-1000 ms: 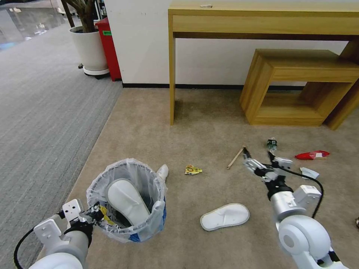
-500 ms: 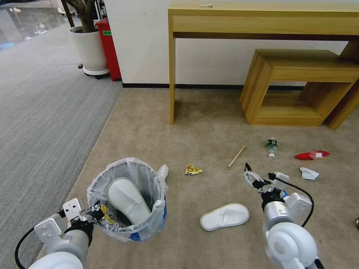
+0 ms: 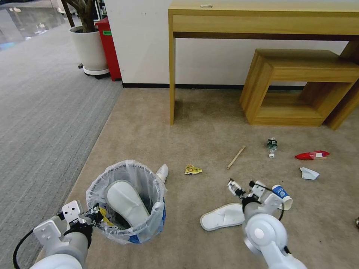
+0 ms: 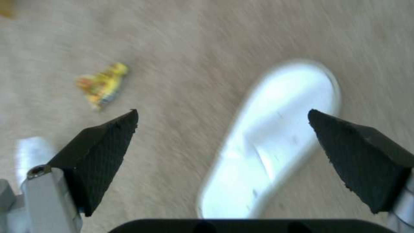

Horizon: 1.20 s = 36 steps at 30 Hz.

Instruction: Pick up the trash bin and place the garbage on the floor into it.

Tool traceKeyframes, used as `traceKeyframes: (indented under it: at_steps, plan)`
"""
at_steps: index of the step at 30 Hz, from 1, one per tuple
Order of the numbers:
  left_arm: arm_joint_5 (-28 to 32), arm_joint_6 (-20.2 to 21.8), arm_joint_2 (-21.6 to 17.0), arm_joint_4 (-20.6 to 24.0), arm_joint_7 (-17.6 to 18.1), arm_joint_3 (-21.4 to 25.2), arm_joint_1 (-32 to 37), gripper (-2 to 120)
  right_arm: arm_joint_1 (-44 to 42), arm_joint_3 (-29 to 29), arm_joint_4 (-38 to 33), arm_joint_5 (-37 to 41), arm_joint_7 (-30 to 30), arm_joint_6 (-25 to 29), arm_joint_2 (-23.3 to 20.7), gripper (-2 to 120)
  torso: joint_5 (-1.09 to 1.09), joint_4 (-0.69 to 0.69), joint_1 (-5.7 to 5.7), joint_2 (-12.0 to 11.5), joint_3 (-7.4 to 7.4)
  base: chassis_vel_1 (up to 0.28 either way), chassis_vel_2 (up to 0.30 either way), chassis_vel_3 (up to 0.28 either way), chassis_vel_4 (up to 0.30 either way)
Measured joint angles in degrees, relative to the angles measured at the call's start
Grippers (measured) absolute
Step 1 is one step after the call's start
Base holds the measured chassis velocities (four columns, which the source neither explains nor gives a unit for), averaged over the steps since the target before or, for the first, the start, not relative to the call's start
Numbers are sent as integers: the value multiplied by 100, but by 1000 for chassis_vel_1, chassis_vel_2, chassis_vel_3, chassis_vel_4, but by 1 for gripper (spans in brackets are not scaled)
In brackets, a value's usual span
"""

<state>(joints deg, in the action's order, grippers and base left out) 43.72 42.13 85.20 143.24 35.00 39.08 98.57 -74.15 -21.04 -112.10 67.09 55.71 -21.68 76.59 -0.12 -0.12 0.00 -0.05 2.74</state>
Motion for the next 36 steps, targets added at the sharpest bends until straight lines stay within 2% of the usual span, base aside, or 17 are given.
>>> traceKeyframes:
  at_steps: [2, 8, 12, 20, 27, 36]
  plan:
    - [-46, 0, 11, 0, 0, -25, 27, 1, 201, -164, 285, 414, 320, -41, 24, 100, -1, 0, 0, 0, 0, 0, 0, 0, 0]
    - [-137, 0, 48, 0, -18, -104, 82, 1, 610, -364, 784, 845, 356, -99, 3, 100, -1, -1, 0, 0, 0, 0, 0, 0, 0]
    - [-216, 0, 63, 0, -47, -128, 140, 1, 947, -401, 1196, 1032, 505, -112, 139, 100, 0, 0, 0, 0, 0, 0, 0, 0, 0]
    - [-260, 0, 73, 0, -62, -102, 196, 1, 1191, -328, 1971, 801, 605, -46, 523, 100, -1, 0, 0, 0, 0, 0, 0, 0, 0]
    - [-348, -2, 94, 0, -108, -130, 209, 1, 1394, -429, 2717, 672, 410, 79, 795, 100, 1, 0, 0, 0, 0, 0, 0, 0, 0]
    - [-441, -21, 120, 0, -155, -182, 179, 1, 1486, -499, 2967, 576, 220, 118, 917, 96, -1, 0, 0, 0, 0, 0, 0, 0, 0]
